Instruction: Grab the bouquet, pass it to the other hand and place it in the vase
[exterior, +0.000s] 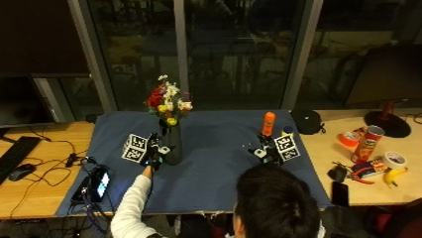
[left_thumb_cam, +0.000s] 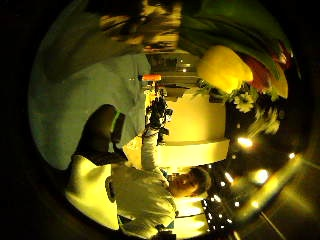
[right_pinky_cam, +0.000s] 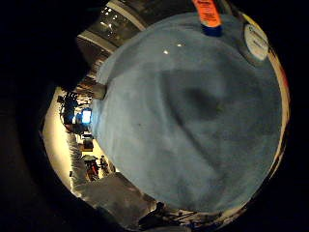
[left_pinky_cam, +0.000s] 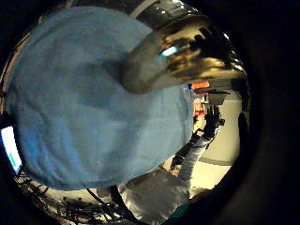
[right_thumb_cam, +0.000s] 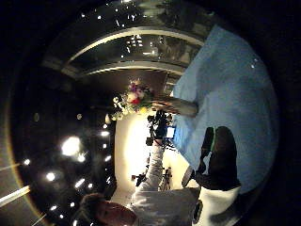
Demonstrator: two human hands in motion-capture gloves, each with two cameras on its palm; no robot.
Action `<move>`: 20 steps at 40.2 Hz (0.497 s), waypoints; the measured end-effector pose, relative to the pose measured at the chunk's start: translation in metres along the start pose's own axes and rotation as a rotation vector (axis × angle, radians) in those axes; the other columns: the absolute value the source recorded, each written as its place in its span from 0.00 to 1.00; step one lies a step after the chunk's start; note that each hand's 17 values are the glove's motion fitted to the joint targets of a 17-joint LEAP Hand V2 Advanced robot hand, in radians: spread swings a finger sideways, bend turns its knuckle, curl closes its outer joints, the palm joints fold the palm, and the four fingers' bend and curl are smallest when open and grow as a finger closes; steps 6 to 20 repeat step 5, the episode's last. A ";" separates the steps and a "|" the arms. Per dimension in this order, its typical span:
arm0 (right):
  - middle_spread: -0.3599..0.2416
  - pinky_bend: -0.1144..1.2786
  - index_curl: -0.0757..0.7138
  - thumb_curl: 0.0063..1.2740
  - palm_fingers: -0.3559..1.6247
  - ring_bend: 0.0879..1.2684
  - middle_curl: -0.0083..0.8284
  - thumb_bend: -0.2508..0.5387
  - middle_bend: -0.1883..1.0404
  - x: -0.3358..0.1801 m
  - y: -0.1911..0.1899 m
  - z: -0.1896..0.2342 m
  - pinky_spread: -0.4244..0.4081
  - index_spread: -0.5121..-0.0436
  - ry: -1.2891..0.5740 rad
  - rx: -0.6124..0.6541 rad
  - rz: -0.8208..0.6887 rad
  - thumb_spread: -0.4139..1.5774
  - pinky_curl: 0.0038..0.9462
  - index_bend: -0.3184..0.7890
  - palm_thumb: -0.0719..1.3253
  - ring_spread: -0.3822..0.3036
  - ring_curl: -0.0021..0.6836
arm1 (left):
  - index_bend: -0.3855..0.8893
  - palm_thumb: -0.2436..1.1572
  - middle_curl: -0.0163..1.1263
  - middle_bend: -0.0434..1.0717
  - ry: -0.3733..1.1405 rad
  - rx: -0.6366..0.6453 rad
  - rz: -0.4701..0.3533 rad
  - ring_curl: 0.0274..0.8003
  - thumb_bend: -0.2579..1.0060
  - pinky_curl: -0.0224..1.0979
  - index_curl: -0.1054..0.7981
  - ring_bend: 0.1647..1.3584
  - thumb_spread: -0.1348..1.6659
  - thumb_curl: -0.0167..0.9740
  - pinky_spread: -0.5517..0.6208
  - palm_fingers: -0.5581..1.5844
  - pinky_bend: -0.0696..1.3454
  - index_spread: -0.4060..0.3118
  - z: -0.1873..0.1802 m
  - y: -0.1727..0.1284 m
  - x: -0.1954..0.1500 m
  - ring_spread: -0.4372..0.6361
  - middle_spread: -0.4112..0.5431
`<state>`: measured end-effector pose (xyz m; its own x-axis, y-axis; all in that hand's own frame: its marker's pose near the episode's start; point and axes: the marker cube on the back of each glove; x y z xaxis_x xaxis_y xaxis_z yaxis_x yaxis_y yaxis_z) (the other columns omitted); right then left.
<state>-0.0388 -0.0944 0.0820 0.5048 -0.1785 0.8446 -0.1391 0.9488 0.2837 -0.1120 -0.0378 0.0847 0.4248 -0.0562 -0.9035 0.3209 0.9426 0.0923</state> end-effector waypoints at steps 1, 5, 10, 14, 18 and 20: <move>0.54 0.39 0.45 0.45 0.28 0.26 0.39 0.31 0.30 0.005 0.002 0.000 0.66 0.40 0.001 -0.007 0.022 0.68 0.35 0.44 0.76 0.57 0.42 | 0.32 0.65 0.39 0.27 0.005 -0.012 0.004 0.46 0.19 0.33 0.47 0.36 0.51 0.63 0.71 0.22 0.36 0.75 0.001 0.004 -0.002 0.61 0.58; 0.54 0.38 0.46 0.46 0.28 0.25 0.39 0.30 0.30 0.018 0.005 0.000 0.67 0.40 0.005 -0.017 0.083 0.68 0.35 0.44 0.76 0.58 0.42 | 0.33 0.66 0.37 0.26 0.008 -0.040 0.009 0.43 0.19 0.31 0.42 0.37 0.55 0.60 0.77 0.22 0.36 0.80 0.004 0.002 -0.016 0.68 0.64; 0.54 0.38 0.46 0.46 0.28 0.25 0.39 0.30 0.30 0.018 0.005 0.000 0.67 0.40 0.005 -0.017 0.083 0.68 0.35 0.44 0.76 0.58 0.42 | 0.33 0.66 0.37 0.26 0.008 -0.040 0.009 0.43 0.19 0.31 0.42 0.37 0.55 0.60 0.77 0.22 0.36 0.80 0.004 0.002 -0.016 0.68 0.64; 0.54 0.38 0.46 0.46 0.28 0.25 0.39 0.30 0.30 0.018 0.005 0.000 0.67 0.40 0.005 -0.017 0.083 0.68 0.35 0.44 0.76 0.58 0.42 | 0.33 0.66 0.37 0.26 0.008 -0.040 0.009 0.43 0.19 0.31 0.42 0.37 0.55 0.60 0.77 0.22 0.36 0.80 0.004 0.002 -0.016 0.68 0.64; 0.54 0.38 0.46 0.46 0.28 0.25 0.39 0.30 0.30 0.018 0.005 0.000 0.67 0.40 0.005 -0.017 0.083 0.68 0.35 0.44 0.76 0.58 0.42 | 0.33 0.66 0.37 0.26 0.008 -0.040 0.009 0.43 0.19 0.31 0.42 0.37 0.55 0.60 0.77 0.22 0.36 0.80 0.004 0.002 -0.016 0.68 0.64; 0.54 0.38 0.46 0.46 0.28 0.25 0.39 0.30 0.30 0.018 0.005 0.000 0.67 0.40 0.005 -0.017 0.083 0.68 0.35 0.44 0.76 0.58 0.42 | 0.33 0.66 0.37 0.26 0.008 -0.040 0.009 0.43 0.19 0.31 0.42 0.37 0.55 0.60 0.77 0.22 0.36 0.80 0.004 0.002 -0.016 0.68 0.64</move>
